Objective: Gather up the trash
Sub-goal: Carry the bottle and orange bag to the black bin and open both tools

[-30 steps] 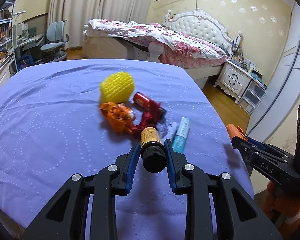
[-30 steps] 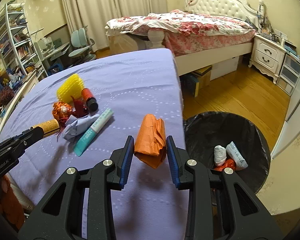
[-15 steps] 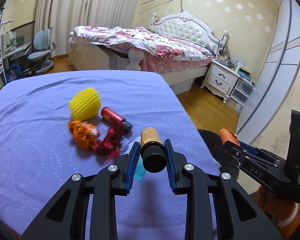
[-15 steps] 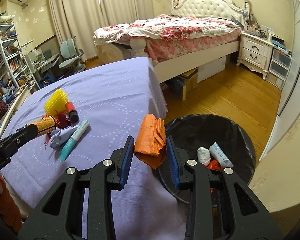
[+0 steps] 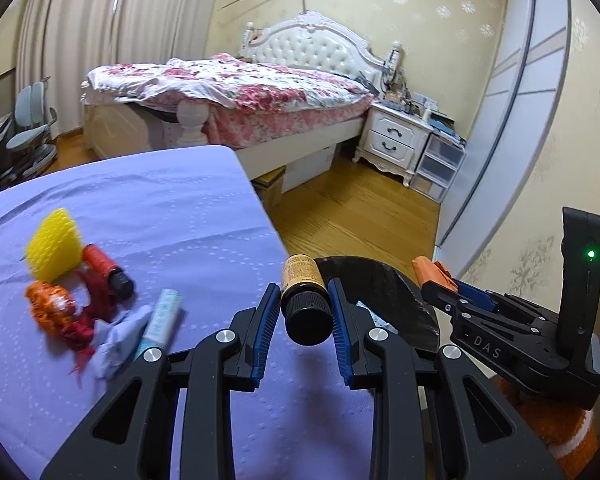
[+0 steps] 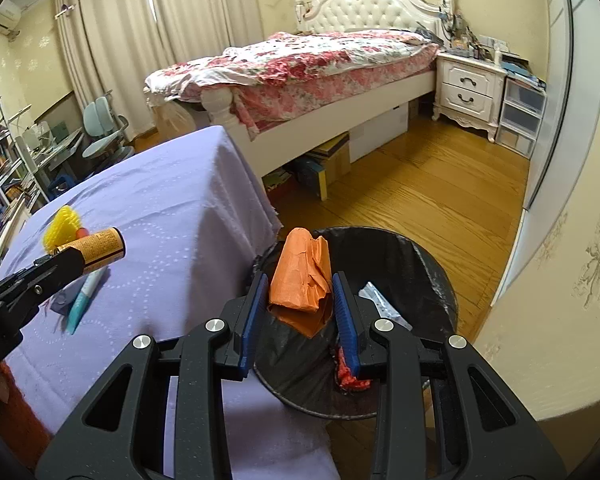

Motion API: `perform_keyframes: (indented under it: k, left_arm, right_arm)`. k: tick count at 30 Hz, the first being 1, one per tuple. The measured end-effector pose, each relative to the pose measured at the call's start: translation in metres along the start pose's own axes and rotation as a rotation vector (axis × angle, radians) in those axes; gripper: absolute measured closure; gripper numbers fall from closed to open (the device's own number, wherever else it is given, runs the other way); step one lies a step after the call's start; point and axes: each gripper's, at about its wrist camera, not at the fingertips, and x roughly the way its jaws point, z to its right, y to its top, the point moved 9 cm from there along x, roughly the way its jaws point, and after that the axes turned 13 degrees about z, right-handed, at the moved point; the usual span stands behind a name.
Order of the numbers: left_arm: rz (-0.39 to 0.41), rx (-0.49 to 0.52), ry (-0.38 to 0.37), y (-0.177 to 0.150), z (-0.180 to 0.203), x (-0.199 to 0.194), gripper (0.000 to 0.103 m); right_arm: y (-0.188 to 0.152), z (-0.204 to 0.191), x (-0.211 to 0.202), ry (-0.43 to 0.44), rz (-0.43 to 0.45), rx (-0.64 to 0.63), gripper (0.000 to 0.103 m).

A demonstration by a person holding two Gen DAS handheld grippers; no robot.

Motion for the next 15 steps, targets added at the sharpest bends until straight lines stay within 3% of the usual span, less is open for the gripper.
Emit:
perform_keyframes:
  k: [15]
  left_arm:
    - [-0.084, 0.098, -0.056, -0.023, 0.044, 0.057, 0.075]
  right_arm:
    - [-0.016, 0.050, 0.026, -0.059, -0.051, 0.060, 0.070]
